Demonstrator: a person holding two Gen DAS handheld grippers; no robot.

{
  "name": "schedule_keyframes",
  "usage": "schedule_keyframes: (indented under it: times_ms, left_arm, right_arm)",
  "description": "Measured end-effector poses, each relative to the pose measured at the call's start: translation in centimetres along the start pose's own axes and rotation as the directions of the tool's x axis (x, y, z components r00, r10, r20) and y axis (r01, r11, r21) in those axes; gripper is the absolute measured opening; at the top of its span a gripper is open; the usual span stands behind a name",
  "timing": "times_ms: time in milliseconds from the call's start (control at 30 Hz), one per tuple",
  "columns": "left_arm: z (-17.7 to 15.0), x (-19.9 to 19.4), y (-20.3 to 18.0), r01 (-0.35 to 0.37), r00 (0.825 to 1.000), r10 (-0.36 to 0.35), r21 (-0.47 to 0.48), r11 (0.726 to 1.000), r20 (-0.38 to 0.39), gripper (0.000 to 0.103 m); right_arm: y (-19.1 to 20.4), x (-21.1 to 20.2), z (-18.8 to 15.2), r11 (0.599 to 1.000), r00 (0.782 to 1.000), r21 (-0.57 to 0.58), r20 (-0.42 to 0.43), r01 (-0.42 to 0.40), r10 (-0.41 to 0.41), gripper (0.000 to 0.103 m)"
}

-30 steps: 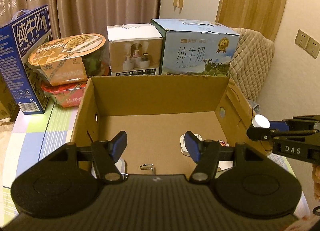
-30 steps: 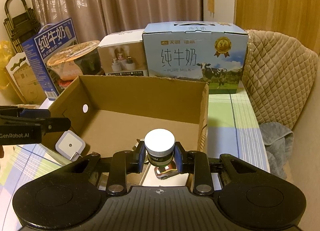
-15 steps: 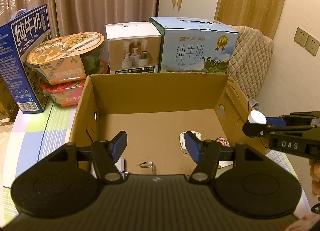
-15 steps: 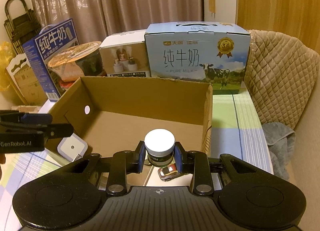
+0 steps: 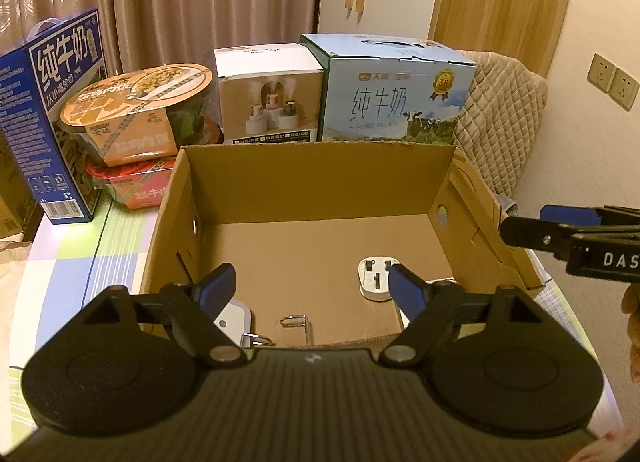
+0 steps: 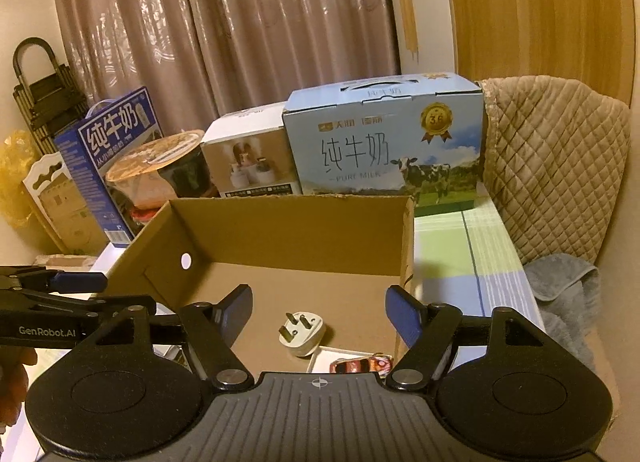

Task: Organize rigid objects
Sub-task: 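Withdraw both open grippers from the box back toward the table objects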

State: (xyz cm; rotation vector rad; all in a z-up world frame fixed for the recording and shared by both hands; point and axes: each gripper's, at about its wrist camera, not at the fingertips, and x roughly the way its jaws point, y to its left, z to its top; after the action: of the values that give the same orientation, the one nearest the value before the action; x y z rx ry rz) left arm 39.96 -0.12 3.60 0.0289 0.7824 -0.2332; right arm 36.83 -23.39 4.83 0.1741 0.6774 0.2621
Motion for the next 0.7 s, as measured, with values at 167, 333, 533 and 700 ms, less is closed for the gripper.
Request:
schedule_keyframes:
  times_ms: [167,333,533,700]
  left_arm:
    - [-0.1,-1.8,-0.1,-0.006,1.0,0.006,-0.004,1.0,0.009,0.083]
    - [-0.5,-4.3,-0.5,-0.009,1.0,0.009,-0.009,1.0,0.023,0.085]
    - [-1.8,-7.6,-1.1,-0.025,0.999,0.025,-0.004,1.0,0.034,0.091]
    - [-3.2,-10.2,-1.4,-0.024,0.999,0.025,-0.016,1.0,0.04,0.095]
  right_arm:
    - [0.6,-1.7,0.1,1.0,1.0,-0.02,0.008,0.007,-0.007,0.071]
    - [1.5,-4.2,0.0,0.999,1.0,-0.035,0.013,0.01,-0.01,0.071]
    - [2.7,-7.5,-0.9,0.999,1.0,-0.048,0.018,0.003,-0.002,0.071]
    - [3.5,-10.2,-1.9,0.999,1.0,-0.046,0.031,-0.004,0.005,0.071]
